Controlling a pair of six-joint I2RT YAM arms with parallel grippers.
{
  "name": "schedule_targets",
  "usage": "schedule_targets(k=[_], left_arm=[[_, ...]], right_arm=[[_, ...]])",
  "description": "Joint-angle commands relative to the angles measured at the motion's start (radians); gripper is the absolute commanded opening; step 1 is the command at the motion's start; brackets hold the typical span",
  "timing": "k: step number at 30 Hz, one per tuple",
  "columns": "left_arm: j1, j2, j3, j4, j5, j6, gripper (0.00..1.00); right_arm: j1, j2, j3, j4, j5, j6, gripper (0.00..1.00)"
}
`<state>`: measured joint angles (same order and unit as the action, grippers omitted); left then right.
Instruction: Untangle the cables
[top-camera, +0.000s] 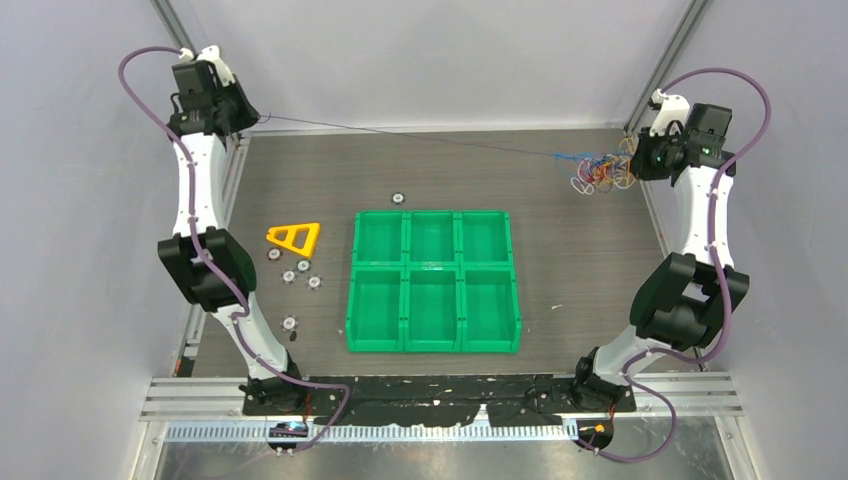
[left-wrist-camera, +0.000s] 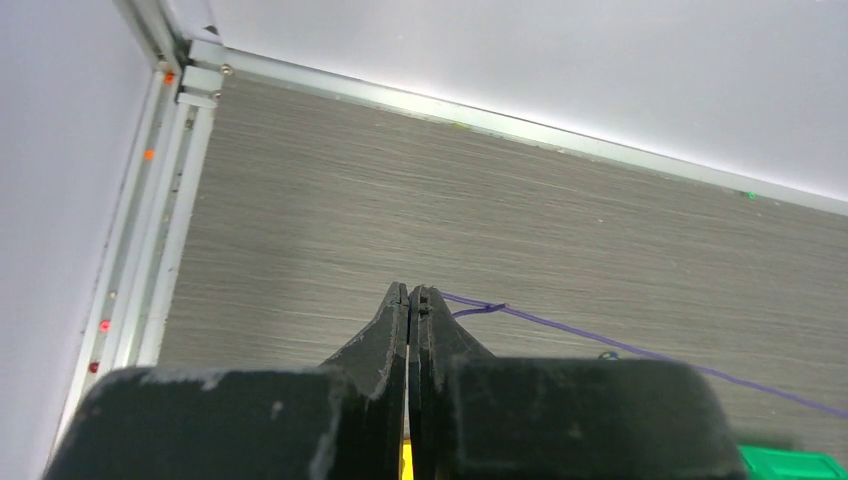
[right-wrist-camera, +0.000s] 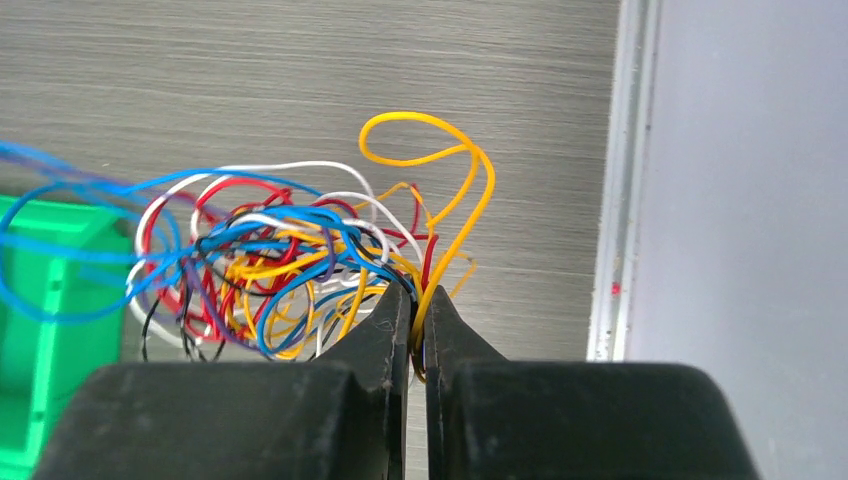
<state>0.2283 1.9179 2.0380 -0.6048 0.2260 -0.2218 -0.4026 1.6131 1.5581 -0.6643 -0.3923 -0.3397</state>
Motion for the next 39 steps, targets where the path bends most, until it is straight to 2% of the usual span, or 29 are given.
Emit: schedule_targets(k=[1,6,17,22,24,27,30,32,34,37,39], left_arm=[[0.041,-0.075,0.026,0.022,-0.106,0.051,0.0],[0.057,-0.084,0.027,0.027,-0.131,0.061,0.0],[0.109,-0.106,0.039,0.01,-0.179,0.084,0.0],[0.1,-0.117,0.022,0.023,-0.129,0.093,0.0],[0.086,-0.122,0.017,0.045,-0.016,0.106,0.0],[0.02,-0.108,0.037,0.021,0.181,0.141,0.0],[-0.086,-0.097,0.021,-0.017,0.268,0.226,0.0],[-0.147,-0.083,0.01,-0.036,0.292,0.282,0.19],[-0.185,-0.06,0.024,-0.061,0.371,0.312,0.47],[-0.254,-0.04,0.062,-0.068,0.49,0.334,0.77],[-0.298,-0.04,0.067,-0.063,0.572,0.375,0.93]], right_arm=[[-0.022,0.037,0.069,0.036,0.202,-0.062,0.05],[-0.026,0.096,0.056,0.046,0.318,-0.14,0.05],[-0.071,0.164,0.03,0.087,0.414,-0.241,0.05],[-0.052,0.162,0.094,-0.001,0.247,-0.169,0.05],[-0.031,0.149,0.128,-0.056,0.113,-0.13,0.05],[0.009,0.113,0.163,-0.117,-0.175,-0.032,0.05],[0.107,0.083,0.174,-0.123,-0.314,0.039,0.05],[0.171,0.046,0.175,-0.112,-0.369,0.072,0.05],[0.22,0.022,0.178,-0.091,-0.413,0.123,0.05],[0.275,0.002,0.194,-0.055,-0.46,0.164,0.05],[0.299,-0.001,0.211,-0.049,-0.481,0.181,0.05]])
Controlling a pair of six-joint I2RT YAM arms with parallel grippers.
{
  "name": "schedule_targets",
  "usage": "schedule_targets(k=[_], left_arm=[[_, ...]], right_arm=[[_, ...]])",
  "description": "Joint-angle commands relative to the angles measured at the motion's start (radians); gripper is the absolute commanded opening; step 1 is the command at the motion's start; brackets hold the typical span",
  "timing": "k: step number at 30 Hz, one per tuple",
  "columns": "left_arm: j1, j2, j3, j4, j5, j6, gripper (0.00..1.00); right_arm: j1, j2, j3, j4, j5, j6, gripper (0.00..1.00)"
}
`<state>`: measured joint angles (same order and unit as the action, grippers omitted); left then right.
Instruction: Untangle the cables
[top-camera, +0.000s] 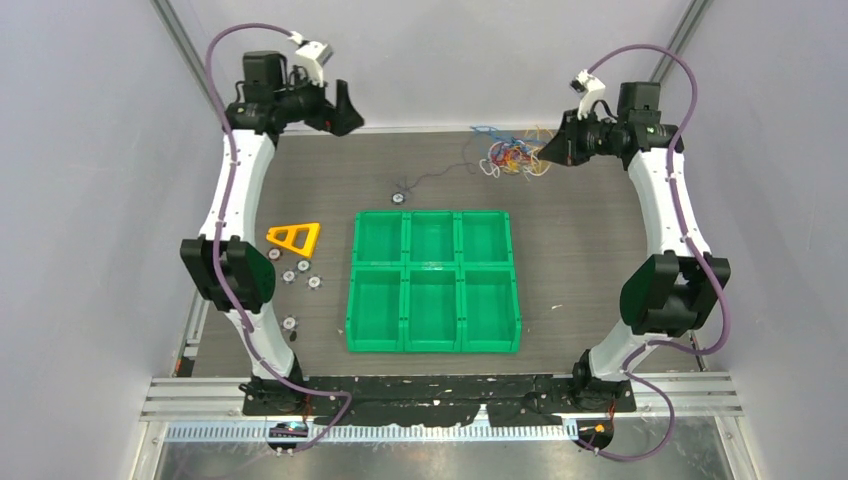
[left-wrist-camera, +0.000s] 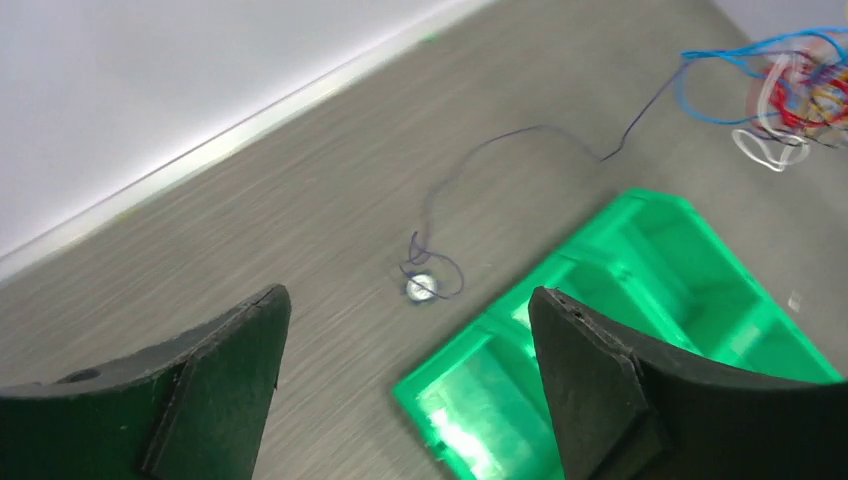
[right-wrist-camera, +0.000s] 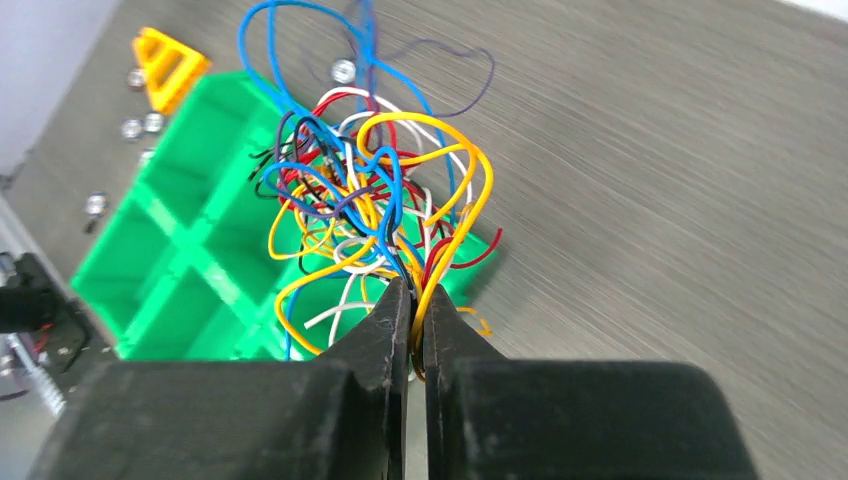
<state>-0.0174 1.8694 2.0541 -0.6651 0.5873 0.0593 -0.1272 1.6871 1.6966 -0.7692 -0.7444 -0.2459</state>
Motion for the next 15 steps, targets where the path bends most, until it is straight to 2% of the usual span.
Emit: schedule_targets(k=[1,9,15], left_arm=[[-0.075,0.004,0.047,0.003,0.248,0.119,0.97],[-0.241,-0.001,0.003,0.022,0.345,0.266,1.0],[-0.332,0.025,-0.036,0.115,0.288,0.279,1.0]], right_arm=[[0.03,-0.078,0.082,0.052,-0.14,0.088,0.05],[0.086,-0.104,0.098,-0.004,-0.205,-0.001,0.05],[0.109,-0.122,0.105,-0.035,-0.216,-0.037,0.05]])
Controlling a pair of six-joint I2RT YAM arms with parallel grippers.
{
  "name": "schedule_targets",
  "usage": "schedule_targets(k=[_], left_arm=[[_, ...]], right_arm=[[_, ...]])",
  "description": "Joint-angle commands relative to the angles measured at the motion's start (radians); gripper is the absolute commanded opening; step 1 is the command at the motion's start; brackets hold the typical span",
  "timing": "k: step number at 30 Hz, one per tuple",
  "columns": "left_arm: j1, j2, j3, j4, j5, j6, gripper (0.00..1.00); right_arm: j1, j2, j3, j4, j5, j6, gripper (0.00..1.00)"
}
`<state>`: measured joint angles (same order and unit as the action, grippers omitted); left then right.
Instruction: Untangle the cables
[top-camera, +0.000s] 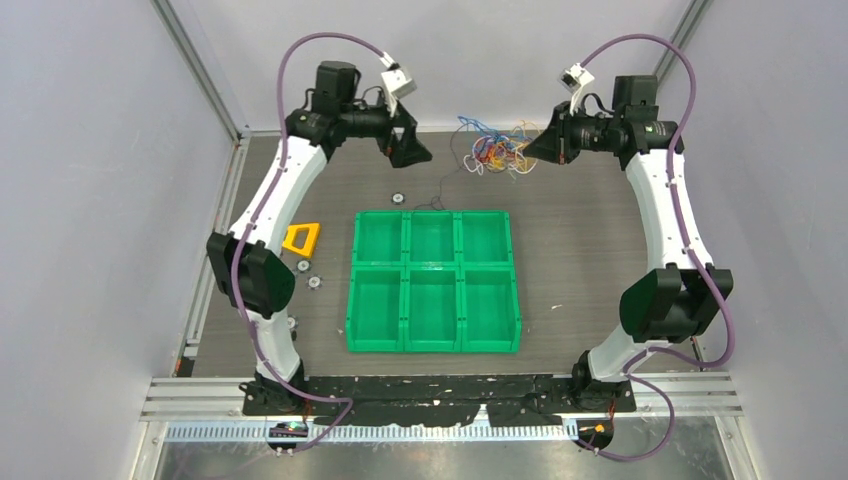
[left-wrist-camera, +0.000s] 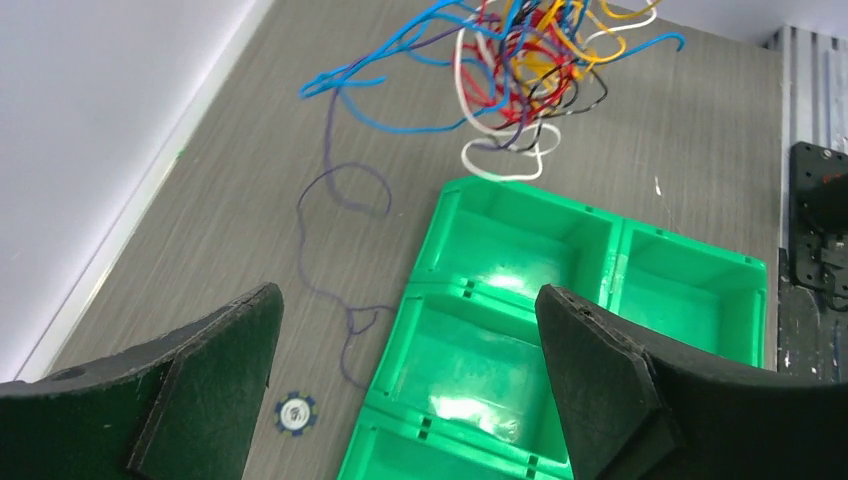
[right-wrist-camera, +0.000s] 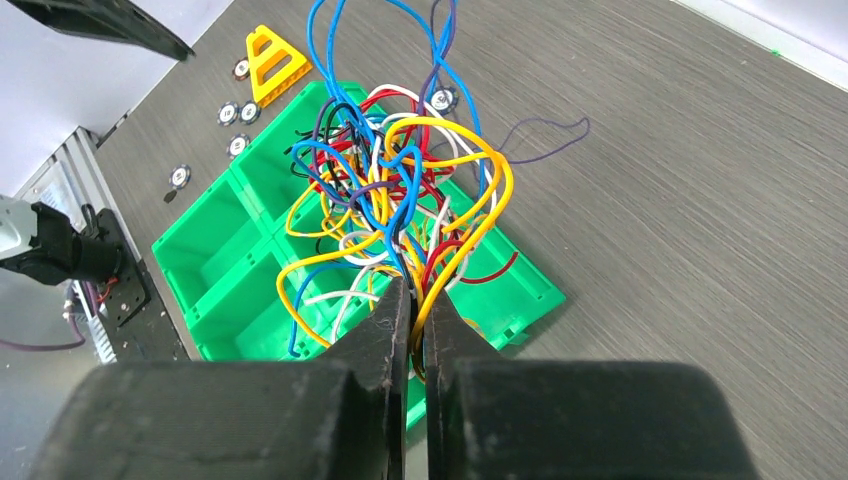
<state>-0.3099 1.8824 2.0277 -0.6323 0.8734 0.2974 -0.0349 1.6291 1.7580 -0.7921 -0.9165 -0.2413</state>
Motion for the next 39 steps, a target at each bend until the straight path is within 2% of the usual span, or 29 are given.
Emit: schedule_targets(k=[1,5,9,12,16,18,19,22,23,28,33,39], left_arm=[[-0.049,0.028,0.002,0.084,-0.002,0.035,1.0],[-0.091,0.073,0.036,0.098,-0.052,0.004,1.0],[-0.108,0.085,-0.03,0.239,-0.179,-0.043,0.98],[-0.109,0.115,-0.035,0.318,-0.225,-0.078,0.93],[-0.107,0.174,0.02,0.381,-0.232,-0.196,0.82],[-0.107,0.186,0.03,0.407,-0.198,-0.249,0.69],[-0.107,0.187,0.028,0.417,-0.185,-0.266,0.56],[-0.102,0.173,0.02,0.391,-0.175,-0.268,0.03],[-0.092,0.166,0.019,0.37,-0.177,-0.28,0.0],[0.035,0.095,-0.095,0.43,-0.202,-0.487,0.0],[0.152,0.101,-0.09,0.379,-0.301,-0.636,0.0],[0.231,0.094,-0.104,0.33,-0.393,-0.623,0.0]], right_arm=[[0.02,-0.067,0.047,-0.021,-0.045,-0.051,0.05],[0.034,-0.082,0.049,-0.028,-0.044,-0.065,0.05],[0.035,-0.096,0.053,-0.039,-0.045,-0.076,0.05],[0.067,-0.108,0.054,-0.041,-0.052,-0.073,0.05],[0.069,-0.114,0.055,-0.057,-0.059,-0.071,0.05],[0.069,-0.113,0.058,-0.069,-0.052,-0.079,0.05],[0.069,-0.112,0.06,-0.073,-0.049,-0.081,0.05],[0.056,-0.102,0.075,-0.082,-0.022,-0.069,0.05],[0.035,-0.098,0.077,-0.081,-0.015,-0.059,0.05],[-0.107,-0.06,0.068,-0.049,0.102,0.036,0.06],[-0.225,-0.039,0.016,-0.042,0.206,0.054,0.06],[-0.299,-0.032,-0.027,-0.096,0.286,-0.038,0.05]])
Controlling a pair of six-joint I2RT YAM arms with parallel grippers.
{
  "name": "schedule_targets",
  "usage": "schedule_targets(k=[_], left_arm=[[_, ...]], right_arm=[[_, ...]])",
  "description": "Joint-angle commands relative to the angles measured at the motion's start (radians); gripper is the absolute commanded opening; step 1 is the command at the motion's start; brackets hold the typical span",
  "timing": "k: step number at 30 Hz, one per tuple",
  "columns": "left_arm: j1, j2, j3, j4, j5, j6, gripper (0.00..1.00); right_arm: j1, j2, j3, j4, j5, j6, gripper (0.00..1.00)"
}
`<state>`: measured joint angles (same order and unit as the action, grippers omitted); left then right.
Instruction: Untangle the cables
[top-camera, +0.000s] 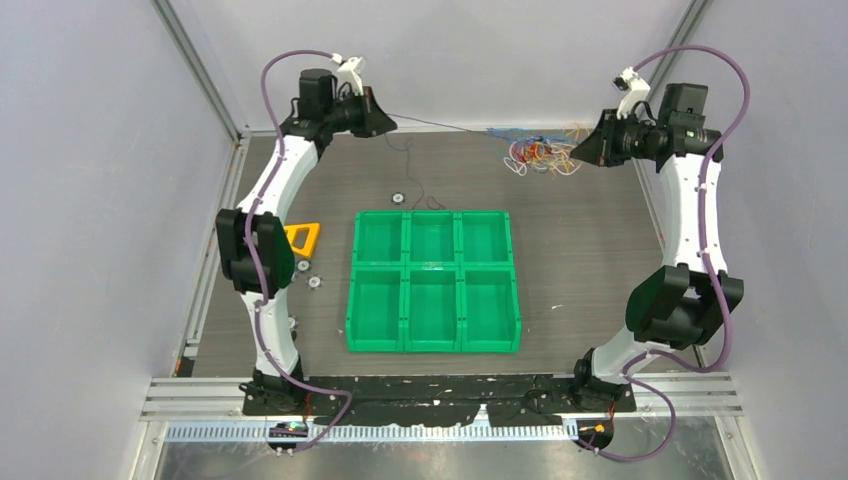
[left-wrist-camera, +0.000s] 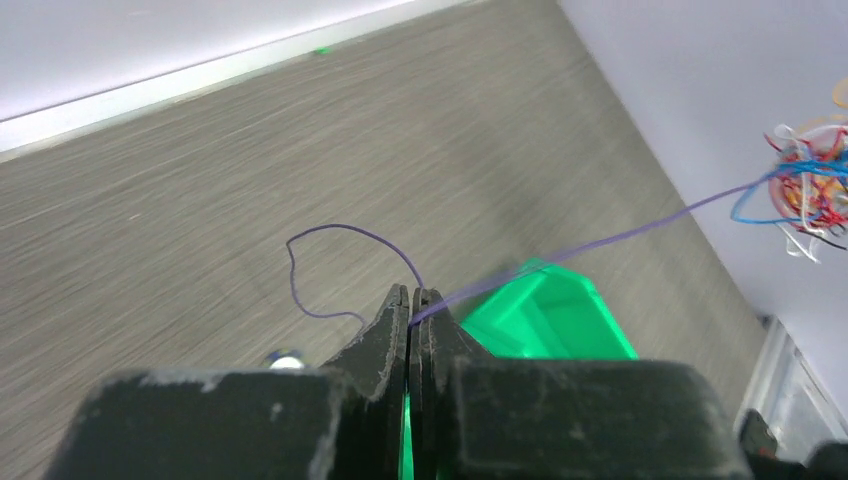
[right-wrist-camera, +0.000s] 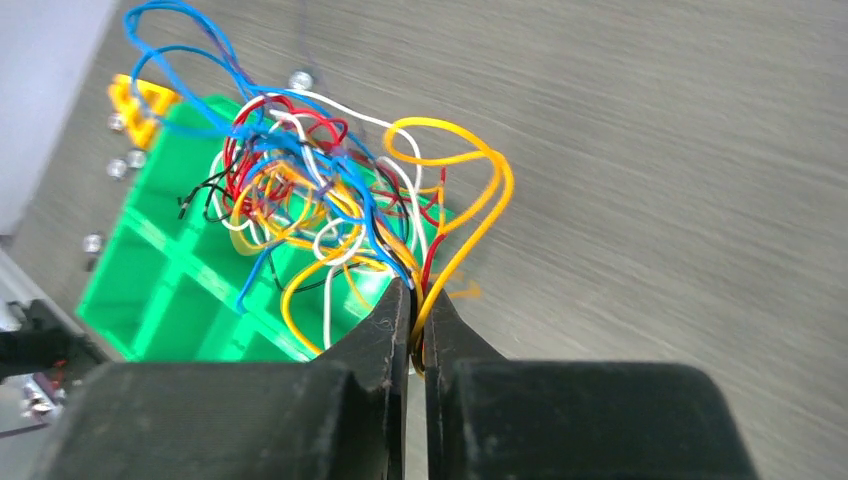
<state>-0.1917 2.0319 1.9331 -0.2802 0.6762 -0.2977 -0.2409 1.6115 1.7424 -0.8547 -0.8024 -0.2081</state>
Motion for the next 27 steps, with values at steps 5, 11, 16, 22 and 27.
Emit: schedule_targets(k=[5,11,16,22,27], left_arm=[[0.174,-0.061,0.01,-0.058,-0.248,0.008,0.0],[0.223,-0.068,0.068,-0.088,-0.196,0.066,0.0],[0.215,-0.106,0.19,-0.129,-0.096,0.067,0.0],[0.215,-0.21,0.288,-0.196,-0.044,0.065,0.0],[0.215,-0.326,0.29,-0.198,0.03,0.025,0.0]], right_arm=[[-0.159,-0.016,-0.041,-0.072,0.23,-0.182,0.05],[-0.198,0.001,-0.081,-0.082,0.259,-0.255,0.05],[-0.181,0.029,-0.09,-0.072,0.242,-0.238,0.06],[-0.139,0.044,-0.136,-0.049,0.249,-0.241,0.05],[-0.108,0.051,-0.168,-0.018,0.243,-0.229,0.05]])
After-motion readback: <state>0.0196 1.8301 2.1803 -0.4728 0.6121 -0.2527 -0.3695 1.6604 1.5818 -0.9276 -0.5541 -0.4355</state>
